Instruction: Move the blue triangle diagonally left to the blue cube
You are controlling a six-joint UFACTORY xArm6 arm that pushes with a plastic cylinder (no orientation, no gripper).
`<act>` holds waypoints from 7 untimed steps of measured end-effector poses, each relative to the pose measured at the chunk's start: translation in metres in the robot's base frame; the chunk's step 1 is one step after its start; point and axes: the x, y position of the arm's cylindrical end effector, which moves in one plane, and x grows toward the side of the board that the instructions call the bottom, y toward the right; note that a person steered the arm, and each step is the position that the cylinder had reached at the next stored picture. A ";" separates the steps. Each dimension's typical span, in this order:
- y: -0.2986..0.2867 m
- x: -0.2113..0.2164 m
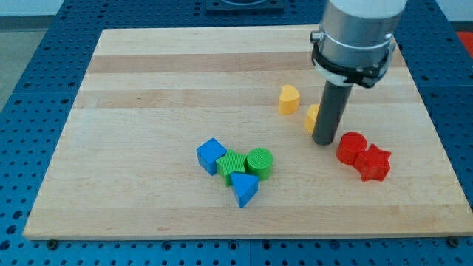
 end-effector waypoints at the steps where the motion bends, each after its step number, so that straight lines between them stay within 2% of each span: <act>1: 0.000 -0.022; 4: 0.003 -0.031; 7: -0.029 0.012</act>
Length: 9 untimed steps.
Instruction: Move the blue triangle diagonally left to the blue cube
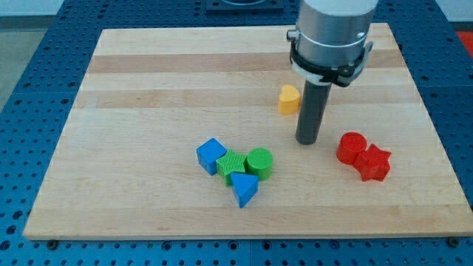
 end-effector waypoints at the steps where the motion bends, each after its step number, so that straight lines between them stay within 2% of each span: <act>1: -0.003 0.016; 3: -0.014 0.052; 5: -0.055 0.091; 9: -0.163 0.103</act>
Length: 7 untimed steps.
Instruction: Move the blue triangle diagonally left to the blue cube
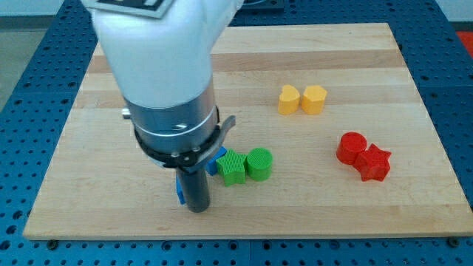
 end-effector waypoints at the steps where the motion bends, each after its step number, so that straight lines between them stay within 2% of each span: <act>1: -0.018 0.000; 4: -0.025 -0.022; 7: -0.026 -0.084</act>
